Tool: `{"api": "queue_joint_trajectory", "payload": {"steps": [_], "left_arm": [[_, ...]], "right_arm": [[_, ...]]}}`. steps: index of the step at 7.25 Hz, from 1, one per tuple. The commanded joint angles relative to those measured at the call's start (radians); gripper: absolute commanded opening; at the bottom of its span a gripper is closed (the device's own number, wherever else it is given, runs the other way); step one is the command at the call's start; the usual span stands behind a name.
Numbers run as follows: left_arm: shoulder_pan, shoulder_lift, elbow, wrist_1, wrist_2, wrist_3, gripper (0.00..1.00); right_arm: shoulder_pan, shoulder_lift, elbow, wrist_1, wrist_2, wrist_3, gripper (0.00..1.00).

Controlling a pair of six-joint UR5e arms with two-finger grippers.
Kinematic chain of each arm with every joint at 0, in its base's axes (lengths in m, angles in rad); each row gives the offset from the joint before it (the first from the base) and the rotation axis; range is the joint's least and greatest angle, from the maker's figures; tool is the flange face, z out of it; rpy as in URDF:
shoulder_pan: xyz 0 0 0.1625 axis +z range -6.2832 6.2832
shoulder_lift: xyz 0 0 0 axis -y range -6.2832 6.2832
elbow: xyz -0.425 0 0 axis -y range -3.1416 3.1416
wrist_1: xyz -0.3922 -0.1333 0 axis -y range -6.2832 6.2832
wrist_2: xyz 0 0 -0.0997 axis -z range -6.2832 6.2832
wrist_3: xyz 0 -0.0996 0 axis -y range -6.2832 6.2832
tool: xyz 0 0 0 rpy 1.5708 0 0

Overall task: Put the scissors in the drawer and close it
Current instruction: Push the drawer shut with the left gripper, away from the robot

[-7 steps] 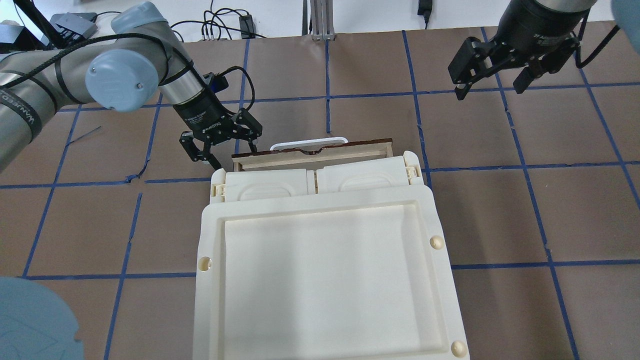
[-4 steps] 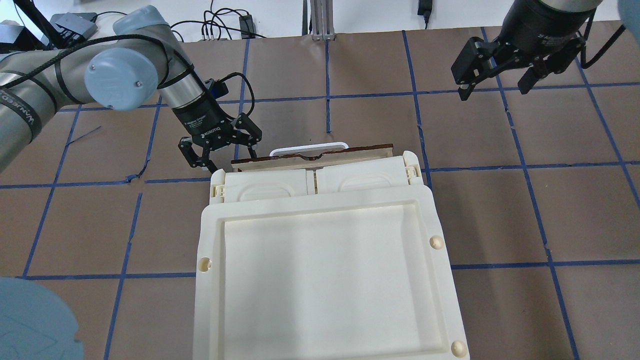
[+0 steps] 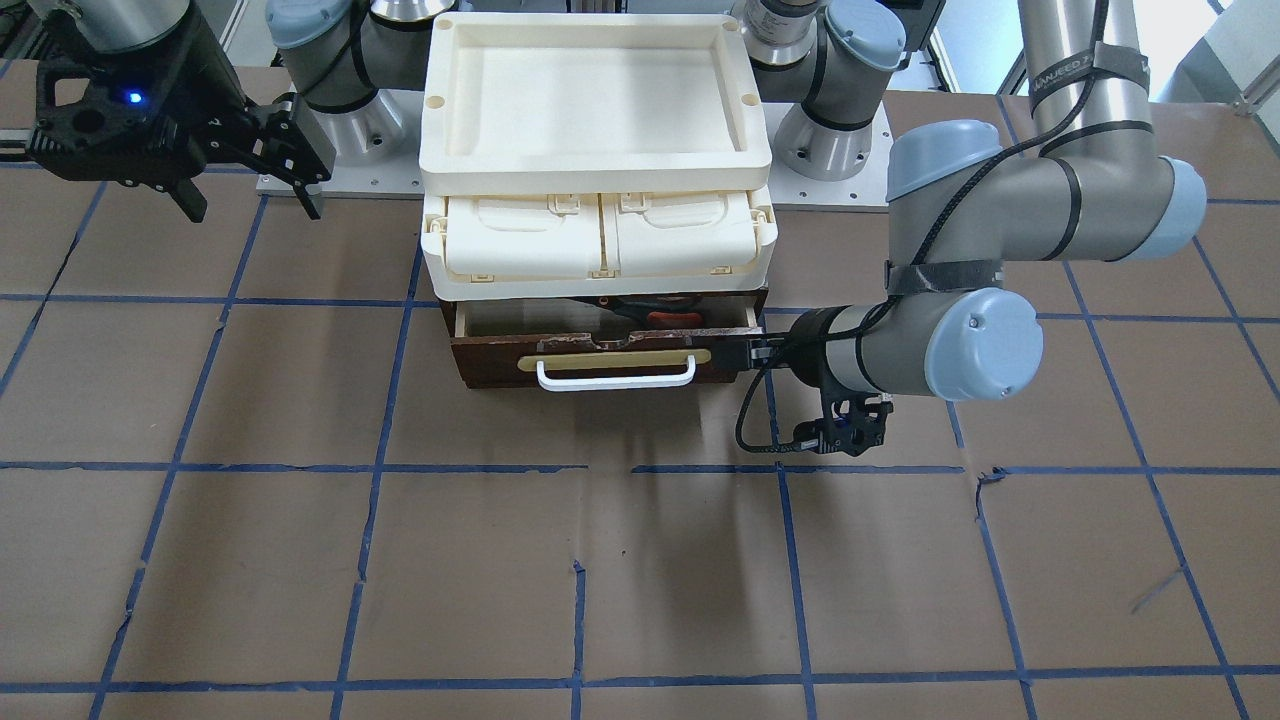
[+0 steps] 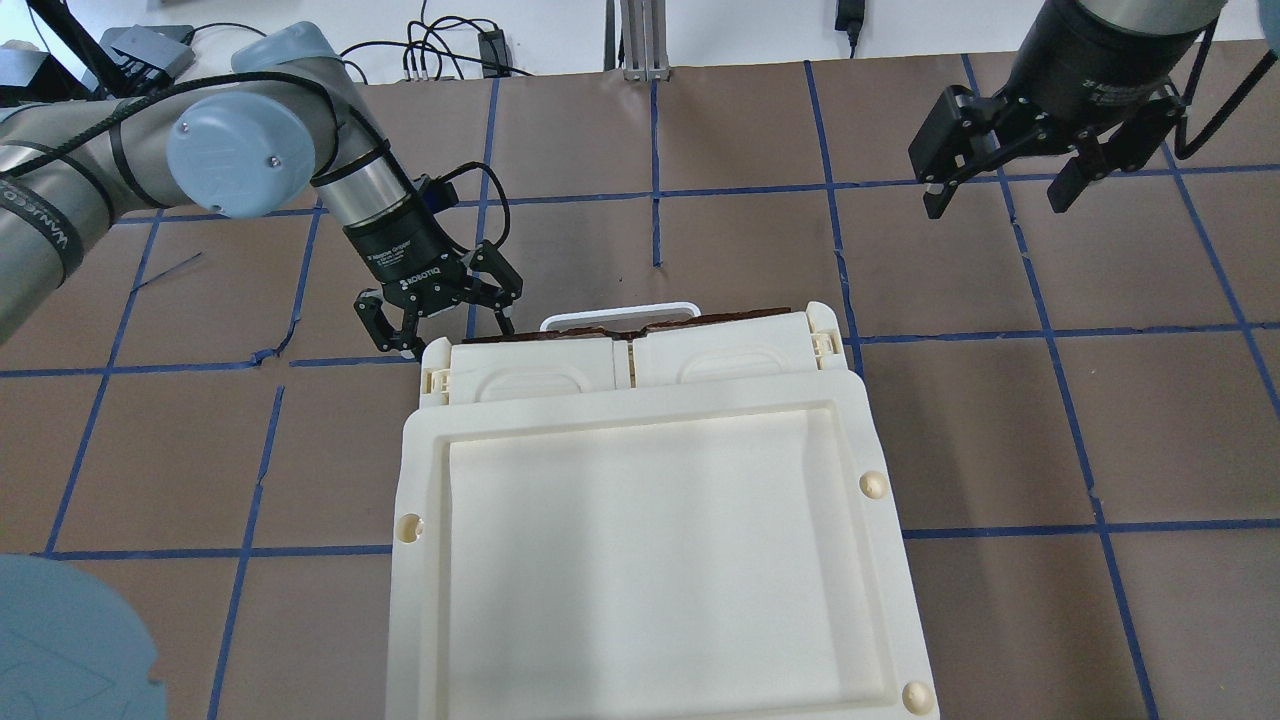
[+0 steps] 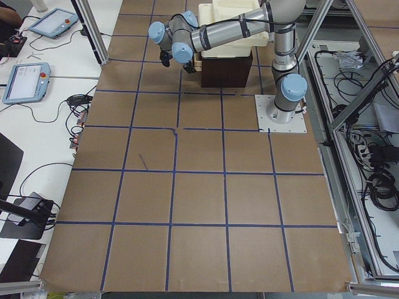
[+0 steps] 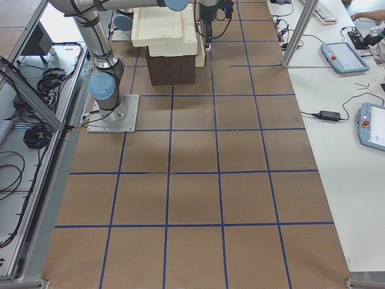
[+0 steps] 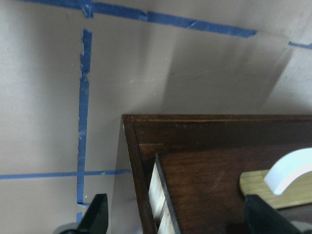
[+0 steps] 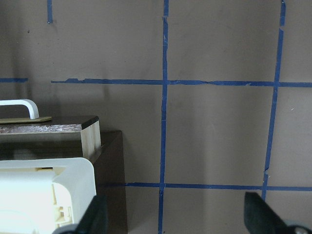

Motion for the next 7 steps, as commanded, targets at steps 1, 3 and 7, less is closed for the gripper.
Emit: {"api": "queue_joint_trajectory", "payload": {"steps": [1,3,7], "left_arm": [[-0.001,0.002,-0.001,-0.062,-0.002,-0.001,1.0],[-0.001,0.005,-0.001,-0.117,-0.002,-0.001,1.0],[-0.001,0.005,0.001,-0.158,-0.003,-0.001,1.0]], "right_arm": [[0.0,-0.002,0.005,0.004,0.0,0.008,1.0],[0.0,0.0,0.006,0.004,0.0,0.008,1.0],[0.002,0.0,0.006,0.004,0.0,0.008,1.0]]}}
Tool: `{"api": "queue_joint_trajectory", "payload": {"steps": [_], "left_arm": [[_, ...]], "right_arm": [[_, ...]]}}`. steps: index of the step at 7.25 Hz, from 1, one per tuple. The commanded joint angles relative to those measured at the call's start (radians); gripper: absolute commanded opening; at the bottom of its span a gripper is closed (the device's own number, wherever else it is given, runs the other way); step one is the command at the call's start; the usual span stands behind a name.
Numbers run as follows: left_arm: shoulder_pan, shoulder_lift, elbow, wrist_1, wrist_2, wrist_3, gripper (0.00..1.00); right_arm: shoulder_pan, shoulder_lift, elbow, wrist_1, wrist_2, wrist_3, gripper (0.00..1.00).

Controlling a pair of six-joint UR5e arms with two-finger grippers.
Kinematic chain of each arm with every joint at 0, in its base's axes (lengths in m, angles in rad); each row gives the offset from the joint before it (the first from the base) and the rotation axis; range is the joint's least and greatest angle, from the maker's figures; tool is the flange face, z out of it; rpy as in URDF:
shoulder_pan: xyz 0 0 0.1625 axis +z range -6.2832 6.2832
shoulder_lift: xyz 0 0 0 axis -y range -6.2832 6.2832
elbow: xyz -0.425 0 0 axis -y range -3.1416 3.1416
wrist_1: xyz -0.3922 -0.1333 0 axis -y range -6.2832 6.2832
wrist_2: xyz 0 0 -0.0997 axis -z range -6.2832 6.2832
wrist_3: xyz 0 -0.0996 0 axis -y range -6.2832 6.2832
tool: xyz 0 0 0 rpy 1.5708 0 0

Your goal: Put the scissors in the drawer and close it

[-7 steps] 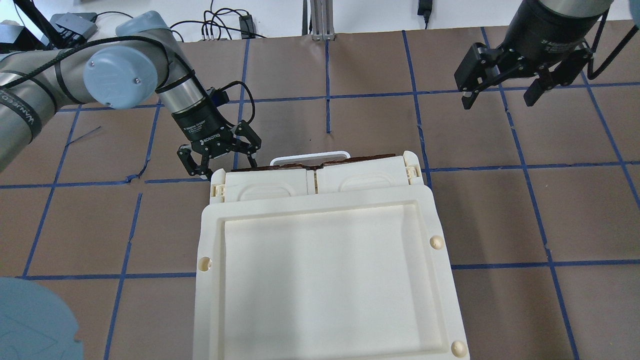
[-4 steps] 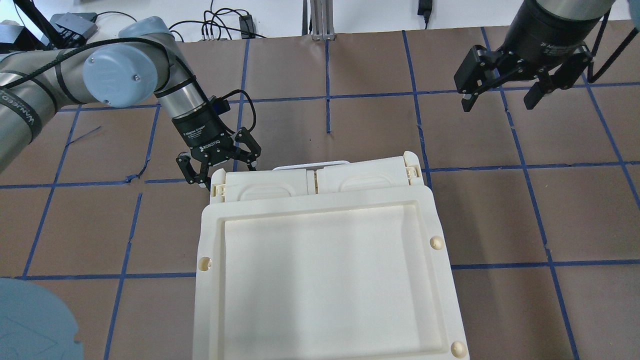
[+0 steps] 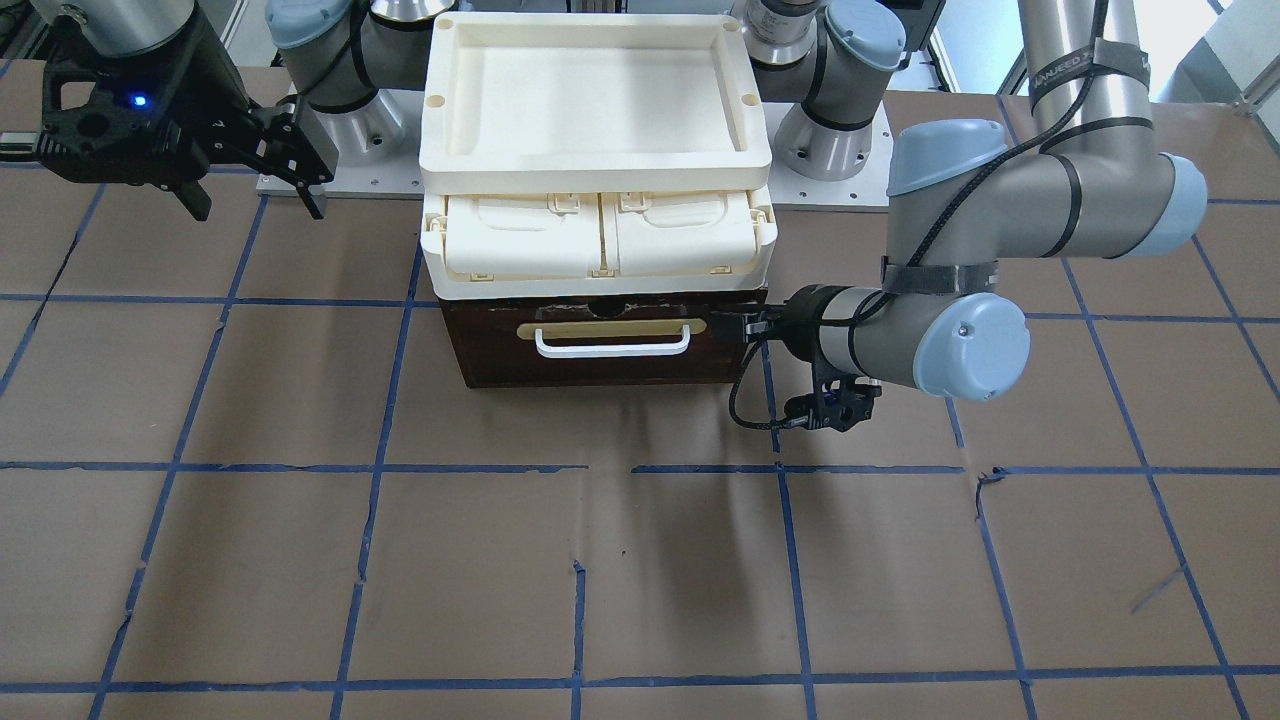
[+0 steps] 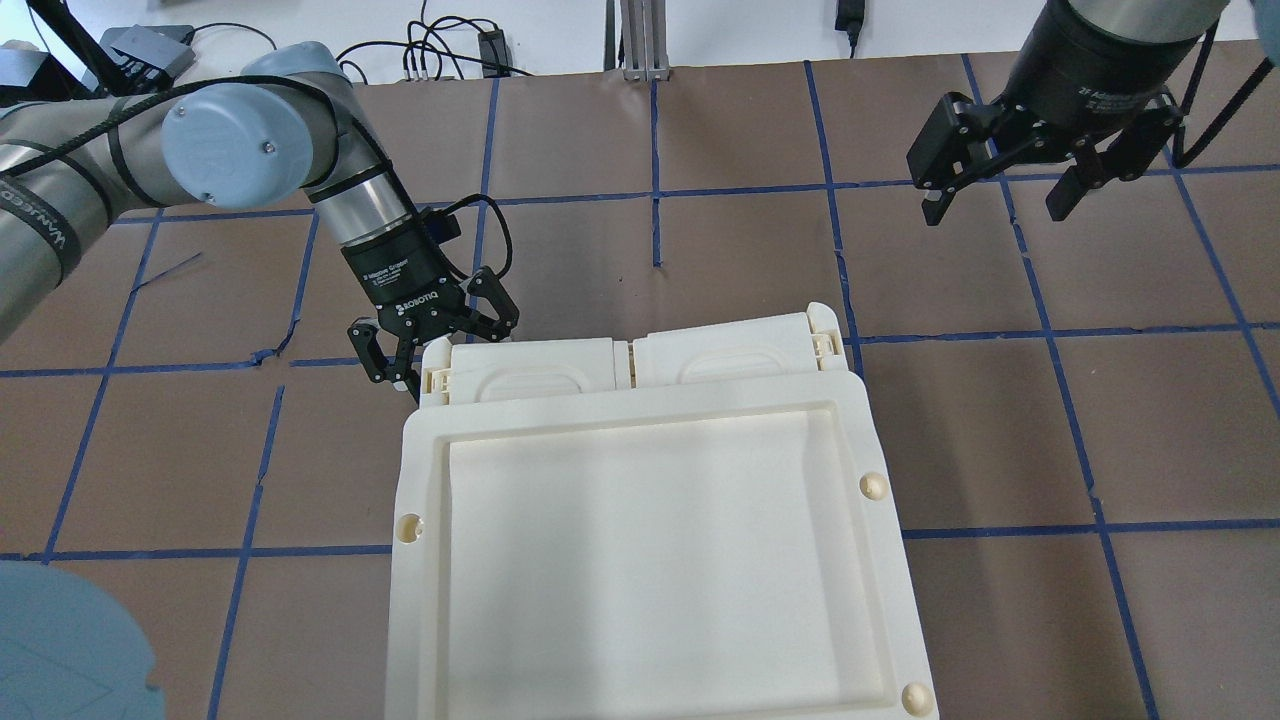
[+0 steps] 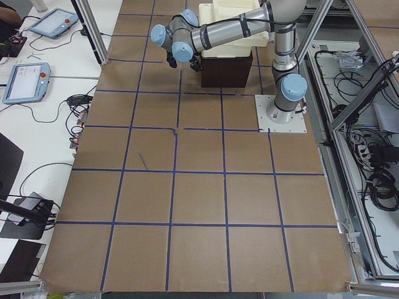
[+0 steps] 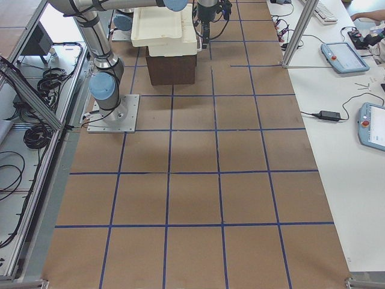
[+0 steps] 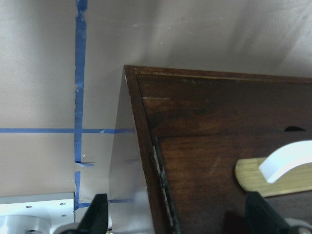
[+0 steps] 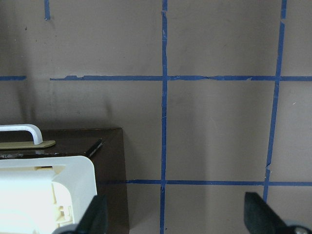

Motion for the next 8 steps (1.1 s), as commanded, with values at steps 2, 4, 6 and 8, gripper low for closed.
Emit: {"api": "queue_joint_trajectory", "payload": {"steps": [2,4,6,8], "left_arm": [[0.0,0.005,0.026,0.115,-0.003,0.001,1.0],[0.003,0.02,0.035,0.424,0.008,0.003,1.0],[0.003,0.034,0.077,0.561,0.092,0.024,1.0],[0.008,0.115,0.075,0.592,0.222,0.04,1.0]], "right_arm": [[0.001,-0.001,0.0,0.0,0.0,0.0,1.0],[0.001,-0.001,0.0,0.0,-0.002,0.0,1.0],[0.001,0.0,0.0,0.0,0.0,-0.002,1.0],[0.001,0.0,0.002,0.0,0.0,-0.002,1.0]]}}
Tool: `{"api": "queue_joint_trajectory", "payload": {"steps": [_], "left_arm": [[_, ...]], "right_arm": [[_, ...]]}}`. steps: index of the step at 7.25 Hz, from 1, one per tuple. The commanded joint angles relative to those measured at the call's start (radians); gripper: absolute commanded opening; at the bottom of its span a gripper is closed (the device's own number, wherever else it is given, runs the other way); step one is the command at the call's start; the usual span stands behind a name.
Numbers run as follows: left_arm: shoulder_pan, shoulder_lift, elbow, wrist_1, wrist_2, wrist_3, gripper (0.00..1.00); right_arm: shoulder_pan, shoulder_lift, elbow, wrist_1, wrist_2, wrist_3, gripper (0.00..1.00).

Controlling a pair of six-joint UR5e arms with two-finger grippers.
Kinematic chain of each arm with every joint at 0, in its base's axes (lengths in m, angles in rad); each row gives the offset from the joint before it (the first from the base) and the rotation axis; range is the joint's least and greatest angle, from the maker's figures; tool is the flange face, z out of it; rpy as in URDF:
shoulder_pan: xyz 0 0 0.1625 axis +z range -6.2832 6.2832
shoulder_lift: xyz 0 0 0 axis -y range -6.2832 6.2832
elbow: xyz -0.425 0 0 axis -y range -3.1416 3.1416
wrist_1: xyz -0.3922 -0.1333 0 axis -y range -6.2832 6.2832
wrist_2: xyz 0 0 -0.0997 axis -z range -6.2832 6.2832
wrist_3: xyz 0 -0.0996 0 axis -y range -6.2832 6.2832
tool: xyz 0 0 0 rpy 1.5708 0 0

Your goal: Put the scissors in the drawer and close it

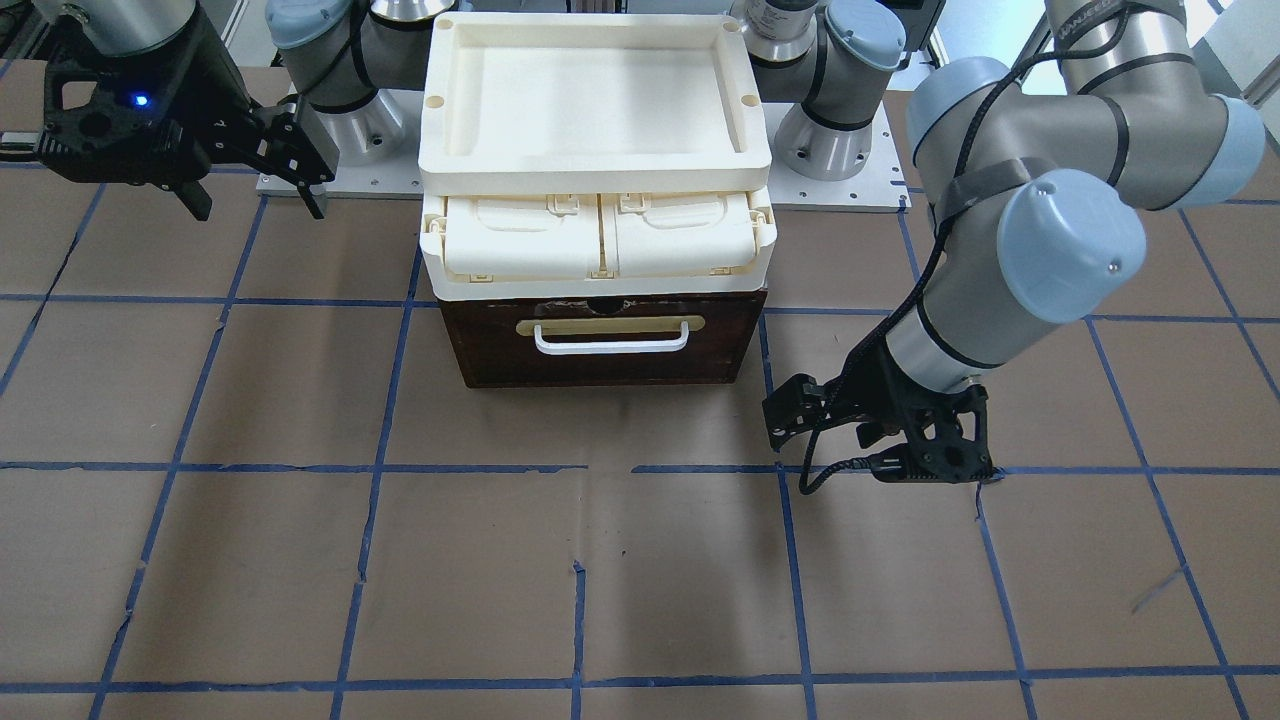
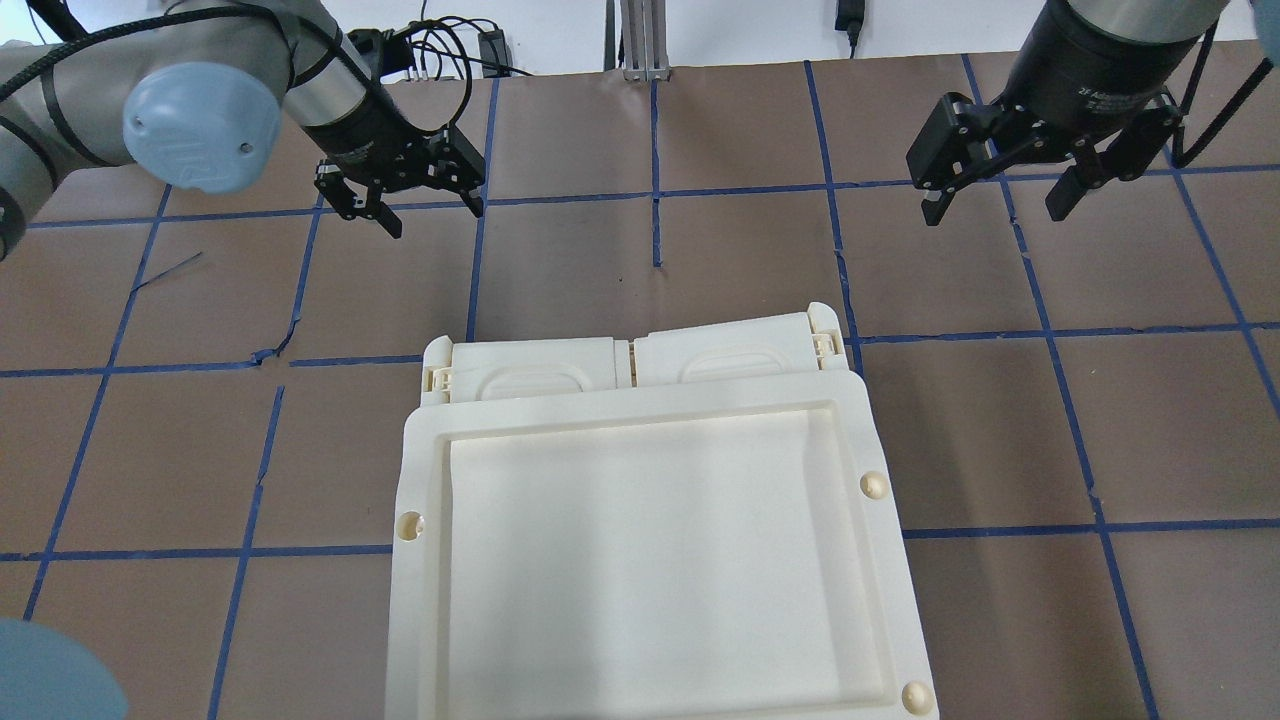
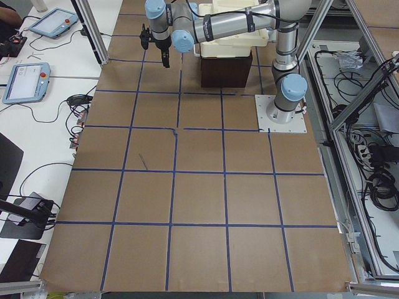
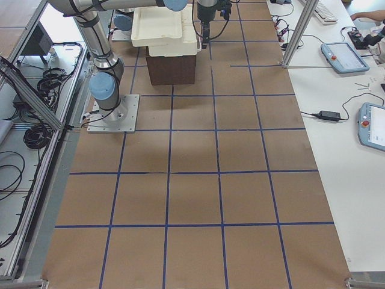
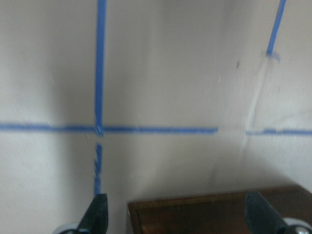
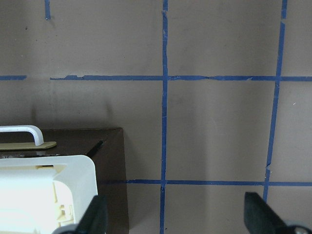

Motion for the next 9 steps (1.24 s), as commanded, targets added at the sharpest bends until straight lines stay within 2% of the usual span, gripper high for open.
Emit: {"api": "queue_joint_trajectory", "payload": {"steps": [1,2,6,7,8,9], "left_arm": [[-0.005,0.11,-0.013,0.024,0.102,0.008,1.0],[-0.002,0.155,-0.02,0.015,0.105,0.011,1.0],[-0.021,0.227,-0.051,-0.06,0.116,0.003,1.0],[-0.016,0.247,-0.056,-0.123,0.201,0.003,1.0],[-0.015,0.258,-0.057,-0.181,0.243,-0.006,1.0],[-0.013,0.258,-0.057,-0.188,0.241,-0.021,1.0]], "right_arm": [[0.0,0.0,0.001,0.0,0.0,0.0,1.0],[0.0,0.0,0.001,0.0,0.0,0.0,1.0],[0.0,0.0,0.006,-0.002,0.0,0.0,1.0],[0.0,0.0,0.006,-0.002,0.0,0.0,1.0],[0.0,0.0,0.006,-0.002,0.0,-0.002,1.0],[0.0,0.0,0.007,-0.002,0.002,-0.002,1.0]]}}
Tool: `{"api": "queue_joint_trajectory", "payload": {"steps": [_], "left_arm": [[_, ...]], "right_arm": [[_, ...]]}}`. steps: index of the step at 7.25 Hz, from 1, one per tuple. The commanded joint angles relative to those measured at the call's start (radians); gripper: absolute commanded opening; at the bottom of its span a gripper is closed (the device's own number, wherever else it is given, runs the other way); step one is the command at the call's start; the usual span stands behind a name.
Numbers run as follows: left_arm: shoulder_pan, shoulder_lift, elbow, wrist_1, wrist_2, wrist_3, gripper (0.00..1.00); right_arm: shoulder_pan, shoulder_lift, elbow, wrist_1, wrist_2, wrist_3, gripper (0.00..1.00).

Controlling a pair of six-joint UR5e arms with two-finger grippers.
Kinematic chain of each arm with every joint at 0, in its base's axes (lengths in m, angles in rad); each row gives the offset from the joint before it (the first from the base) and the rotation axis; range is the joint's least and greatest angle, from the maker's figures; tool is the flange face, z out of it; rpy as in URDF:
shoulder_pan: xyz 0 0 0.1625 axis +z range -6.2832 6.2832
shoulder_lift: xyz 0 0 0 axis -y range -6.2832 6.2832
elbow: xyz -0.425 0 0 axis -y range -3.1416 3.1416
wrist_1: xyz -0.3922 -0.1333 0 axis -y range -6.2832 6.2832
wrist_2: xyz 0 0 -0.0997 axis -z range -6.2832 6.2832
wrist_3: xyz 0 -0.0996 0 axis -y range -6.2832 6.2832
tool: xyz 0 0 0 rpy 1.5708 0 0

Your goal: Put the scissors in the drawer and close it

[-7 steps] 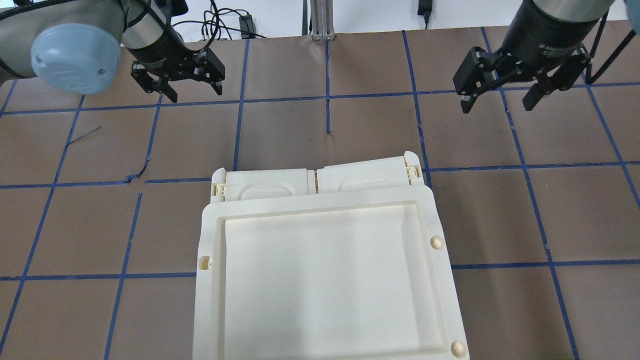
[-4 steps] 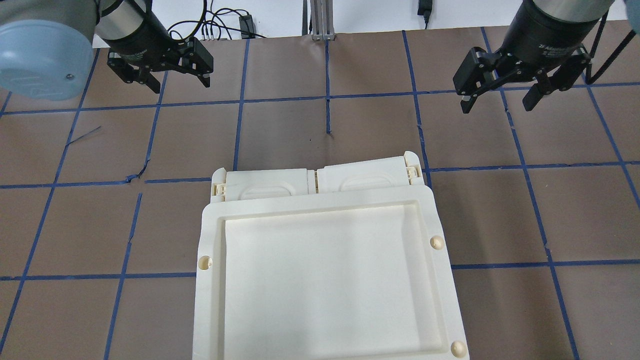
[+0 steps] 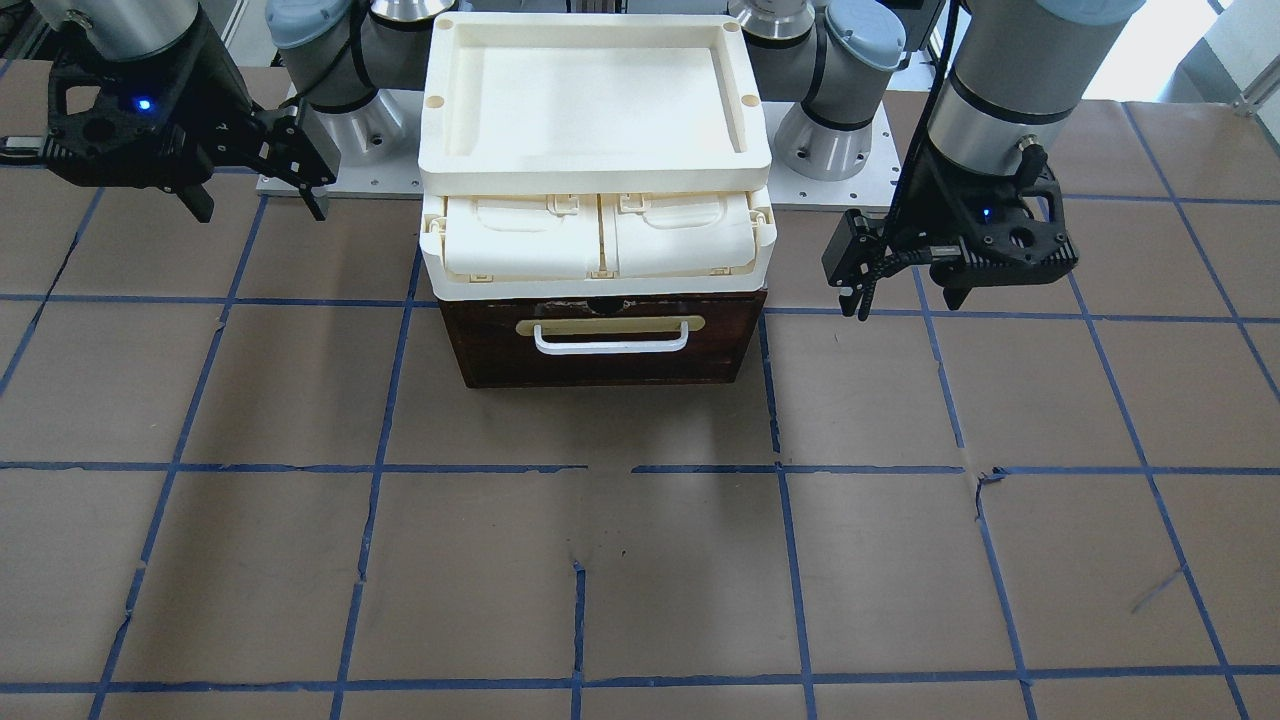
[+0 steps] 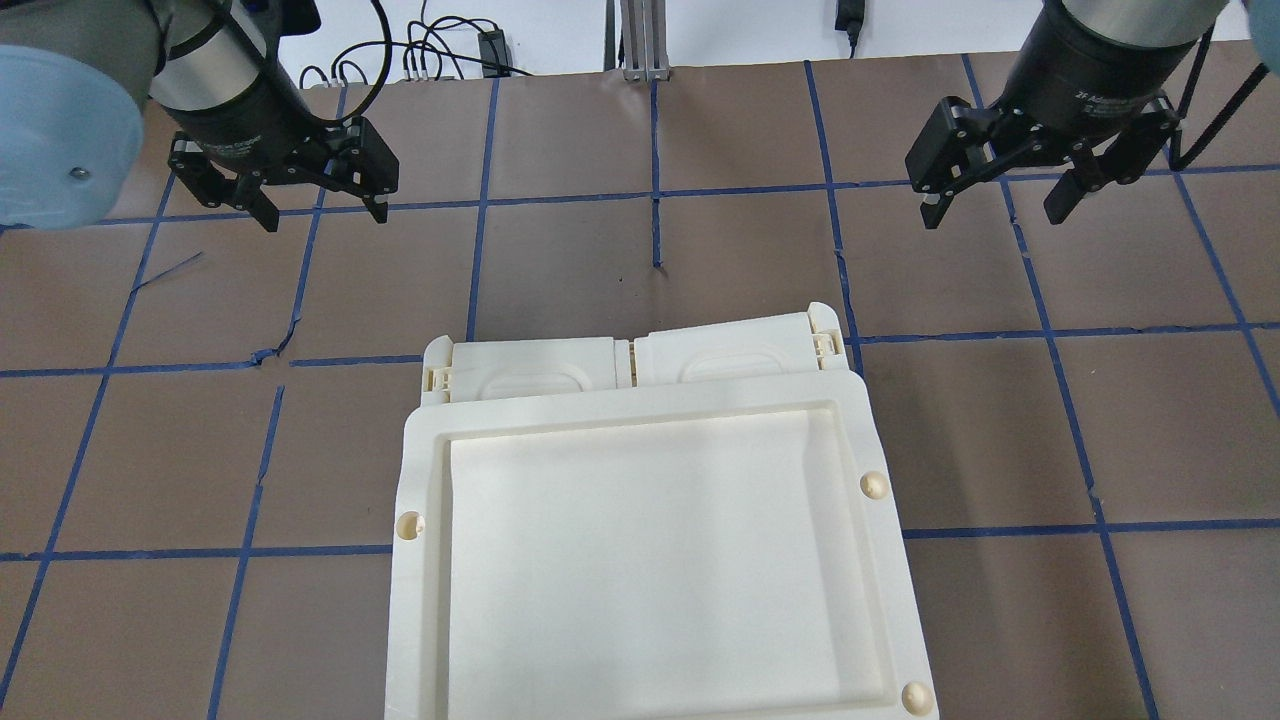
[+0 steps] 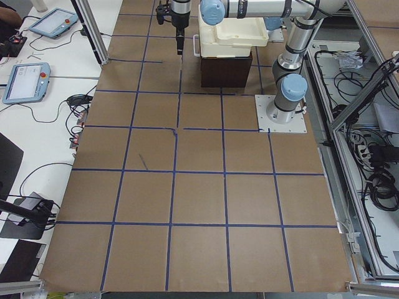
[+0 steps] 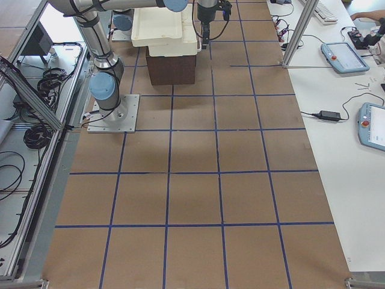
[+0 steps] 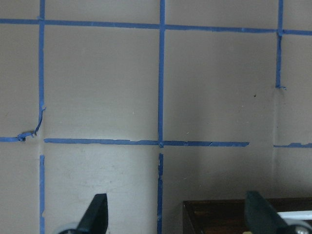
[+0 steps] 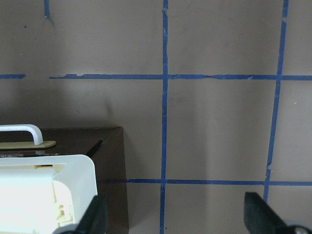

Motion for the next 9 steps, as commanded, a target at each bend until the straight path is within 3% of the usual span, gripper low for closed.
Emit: {"api": "queue_joint_trajectory", "payload": {"steps": [1,9], "left_arm": [[0.001,0.008,-0.002,-0.031,0.021,-0.017,1.0],[0.01,0.009,-0.002,-0.031,0.015,-0.022,1.0]], "right_arm": [[0.0,0.0,0.001,0.001,0.001,-0.002,1.0],[0.0,0.002,0.018,-0.023,0.001,-0.002,1.0]]}}
